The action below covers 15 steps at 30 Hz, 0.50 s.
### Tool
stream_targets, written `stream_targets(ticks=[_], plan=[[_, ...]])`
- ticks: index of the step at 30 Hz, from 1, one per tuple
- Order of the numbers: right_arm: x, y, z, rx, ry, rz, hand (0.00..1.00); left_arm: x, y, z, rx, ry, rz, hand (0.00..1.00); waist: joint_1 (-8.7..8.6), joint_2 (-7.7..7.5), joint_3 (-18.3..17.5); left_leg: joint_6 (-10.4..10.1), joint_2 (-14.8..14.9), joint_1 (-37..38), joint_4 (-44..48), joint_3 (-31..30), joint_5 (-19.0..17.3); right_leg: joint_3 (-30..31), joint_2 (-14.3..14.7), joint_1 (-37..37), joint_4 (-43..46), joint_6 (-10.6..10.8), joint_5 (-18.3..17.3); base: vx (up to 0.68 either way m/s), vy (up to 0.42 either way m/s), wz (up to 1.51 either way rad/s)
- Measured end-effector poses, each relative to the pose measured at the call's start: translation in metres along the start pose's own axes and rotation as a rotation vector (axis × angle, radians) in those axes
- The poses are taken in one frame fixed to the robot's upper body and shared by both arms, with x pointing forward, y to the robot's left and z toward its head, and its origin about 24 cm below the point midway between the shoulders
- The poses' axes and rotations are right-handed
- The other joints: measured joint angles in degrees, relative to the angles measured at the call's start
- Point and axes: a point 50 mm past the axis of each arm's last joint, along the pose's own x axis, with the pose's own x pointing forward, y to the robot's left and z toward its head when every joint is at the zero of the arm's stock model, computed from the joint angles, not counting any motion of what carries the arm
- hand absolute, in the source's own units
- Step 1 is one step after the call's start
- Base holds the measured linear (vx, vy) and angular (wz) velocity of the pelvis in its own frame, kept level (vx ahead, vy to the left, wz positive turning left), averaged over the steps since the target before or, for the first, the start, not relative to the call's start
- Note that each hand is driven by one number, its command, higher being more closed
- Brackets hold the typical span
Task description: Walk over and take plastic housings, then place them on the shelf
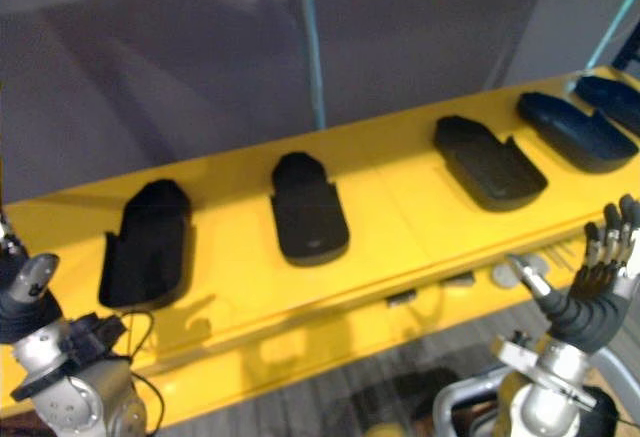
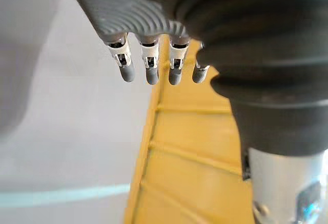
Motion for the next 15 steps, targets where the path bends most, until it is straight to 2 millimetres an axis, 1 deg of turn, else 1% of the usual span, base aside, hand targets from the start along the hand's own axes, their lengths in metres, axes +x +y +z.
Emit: stream_targets(ticks=[2, 3, 5, 7, 8, 11, 13, 15], plan=[[-0.004, -0.004, 0.000, 0.017, 0.013, 0.002, 0.00, -0.003, -0.007, -0.013, -0.034, 0.054, -0.025, 0.00, -0.22, -0.06, -0.07, -0.05, 0.09, 0.07, 0.11, 1.50, -0.44, 1.49, 0.17, -0.75, -0.09, 0.06, 0.26, -0.02, 0.013, -0.27], [-0.004, -0.004, 0.000, 0.017, 0.013, 0.002, 0.00, -0.003, -0.007, -0.013, -0.034, 0.054, -0.025, 0.00, -0.22, -0.06, -0.07, -0.05, 0.09, 0.07, 0.11, 1.50, -0.44, 1.49, 0.17, -0.75, -0.09, 0.06, 0.26, -0.01, 0.010, -0.24], [-0.010, -0.007, 0.000, -0.001, 0.029, -0.010, 0.00, -0.006, -0.018, -0.023, -0.102, 0.113, -0.079, 0.00, -1.41, -0.05, -0.08, -0.02, 0.09, 0.08, 0.06, 2.57, -0.63, 2.59, 0.27, -1.09, -0.41, 0.10, 0.59, -0.01, 0.003, -0.19], [-0.012, -0.010, 0.001, -0.014, 0.029, -0.021, 0.00, -0.006, -0.025, -0.028, -0.121, 0.133, -0.128, 0.00, -1.68, 0.04, -0.13, -0.01, 0.14, 0.08, 0.06, 3.16, -0.71, 3.09, 0.36, -1.31, -0.60, 0.19, 0.82, -0.01, 0.001, -0.22], [-0.013, -0.013, 0.002, -0.035, 0.030, -0.035, 0.00, -0.006, -0.031, -0.030, -0.139, 0.141, -0.178, 0.00, -1.80, 0.13, -0.18, -0.01, 0.28, 0.05, 0.02, 4.40, -0.71, 4.36, 0.66, -2.07, -0.63, 0.29, 1.17, -0.02, 0.000, -0.35], [-0.015, -0.017, 0.003, -0.056, 0.033, -0.066, 0.00, -0.005, -0.039, -0.036, -0.160, 0.165, -0.246, 0.00, -2.33, 0.22, -0.28, -0.21, 0.51, 0.06, 0.05, 6.27, -0.93, 6.11, 1.07, -2.91, -1.18, 0.30, 1.98, -0.02, -0.002, -0.34], [-0.020, -0.020, 0.002, -0.036, 0.054, -0.091, 0.00, -0.008, -0.042, -0.045, -0.202, 0.245, -0.289, 0.00, -3.09, 0.30, -0.32, -0.24, 0.60, 0.10, 0.06, 7.41, -1.02, 7.19, 1.26, -3.06, -1.96, 0.48, 2.68, -0.01, 0.002, -0.32], [-0.032, -0.027, 0.001, -0.026, 0.107, -0.149, 0.00, -0.021, -0.047, -0.063, -0.244, 0.406, -0.370, 0.00, -3.99, 0.44, -0.41, -0.23, 0.61, 0.09, 0.09, 8.39, -1.28, 7.92, 1.31, -3.36, -2.43, 0.58, 3.04, -0.02, -0.008, -0.22]])
